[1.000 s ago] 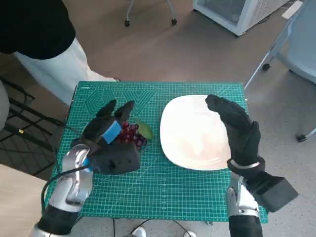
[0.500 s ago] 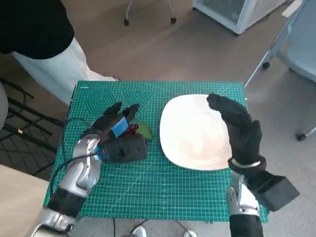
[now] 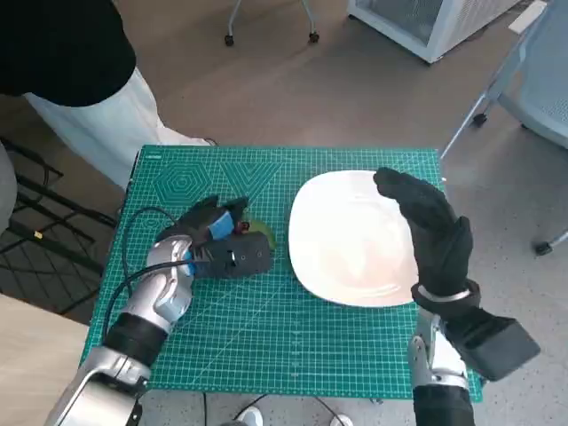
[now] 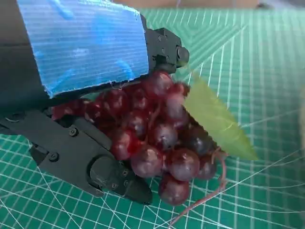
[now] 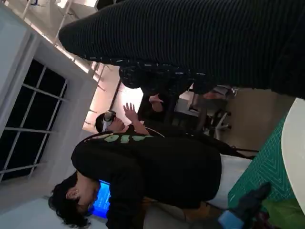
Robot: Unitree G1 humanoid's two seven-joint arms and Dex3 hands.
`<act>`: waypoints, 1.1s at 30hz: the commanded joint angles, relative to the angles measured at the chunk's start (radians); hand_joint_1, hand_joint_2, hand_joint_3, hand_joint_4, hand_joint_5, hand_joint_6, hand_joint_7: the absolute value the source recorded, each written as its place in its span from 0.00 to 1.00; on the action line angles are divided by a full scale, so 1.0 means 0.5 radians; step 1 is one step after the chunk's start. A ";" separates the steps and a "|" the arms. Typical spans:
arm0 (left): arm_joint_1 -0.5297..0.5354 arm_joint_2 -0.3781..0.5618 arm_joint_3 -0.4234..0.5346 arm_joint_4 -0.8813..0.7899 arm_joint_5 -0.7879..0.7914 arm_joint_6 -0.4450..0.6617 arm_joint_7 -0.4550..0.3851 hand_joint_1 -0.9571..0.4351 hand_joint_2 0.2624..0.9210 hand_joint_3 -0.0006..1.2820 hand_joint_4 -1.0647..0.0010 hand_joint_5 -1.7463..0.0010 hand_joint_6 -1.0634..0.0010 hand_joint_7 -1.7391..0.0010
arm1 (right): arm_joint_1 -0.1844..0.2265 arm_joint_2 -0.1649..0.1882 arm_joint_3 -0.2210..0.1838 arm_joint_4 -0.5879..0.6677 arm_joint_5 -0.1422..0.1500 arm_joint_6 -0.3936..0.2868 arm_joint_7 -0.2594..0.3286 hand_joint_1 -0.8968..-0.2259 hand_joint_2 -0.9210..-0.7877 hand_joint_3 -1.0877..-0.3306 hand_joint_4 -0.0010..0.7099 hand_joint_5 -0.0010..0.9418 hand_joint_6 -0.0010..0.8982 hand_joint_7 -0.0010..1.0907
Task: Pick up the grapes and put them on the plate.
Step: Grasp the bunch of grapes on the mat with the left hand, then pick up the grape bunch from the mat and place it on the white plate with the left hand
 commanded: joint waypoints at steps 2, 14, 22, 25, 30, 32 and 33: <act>-0.091 -0.027 -0.058 0.211 -0.024 -0.015 0.035 0.40 0.67 0.00 1.00 1.00 0.86 1.00 | 0.035 -0.001 -0.009 0.033 -0.003 -0.009 0.010 0.25 0.00 0.52 0.50 0.00 0.02 0.52; -0.147 -0.056 -0.094 0.386 -0.099 -0.023 0.050 0.40 0.68 0.00 1.00 1.00 0.82 0.99 | 0.033 0.007 -0.008 0.049 -0.008 -0.024 -0.001 0.25 0.00 0.52 0.50 0.00 0.02 0.51; -0.147 -0.063 -0.066 0.447 -0.195 -0.088 0.096 0.53 0.70 0.01 0.89 0.99 0.69 0.97 | 0.036 0.010 -0.007 0.043 -0.007 -0.022 -0.003 0.25 0.00 0.52 0.50 0.00 0.02 0.51; -0.145 -0.059 -0.067 0.455 -0.210 -0.110 0.119 0.60 0.73 0.01 0.75 0.92 0.61 0.97 | 0.037 0.011 -0.006 0.041 -0.009 -0.020 -0.005 0.25 0.00 0.52 0.50 0.00 0.02 0.51; -0.137 -0.048 -0.102 0.454 -0.195 -0.138 0.180 0.71 0.77 0.05 0.65 0.25 0.44 0.97 | 0.036 0.013 -0.005 0.039 -0.010 -0.017 -0.007 0.25 0.00 0.52 0.50 0.00 0.03 0.51; -0.132 -0.040 -0.124 0.445 -0.175 -0.142 0.205 0.79 0.77 0.12 0.54 0.20 0.36 0.95 | 0.035 0.013 -0.005 0.041 -0.010 -0.017 -0.008 0.25 0.00 0.52 0.50 0.00 0.03 0.51; -0.128 -0.035 -0.136 0.437 -0.164 -0.141 0.216 0.84 0.78 0.15 0.48 0.22 0.33 0.93 | 0.034 0.013 -0.006 0.042 -0.009 -0.016 -0.007 0.25 0.00 0.52 0.50 0.00 0.03 0.51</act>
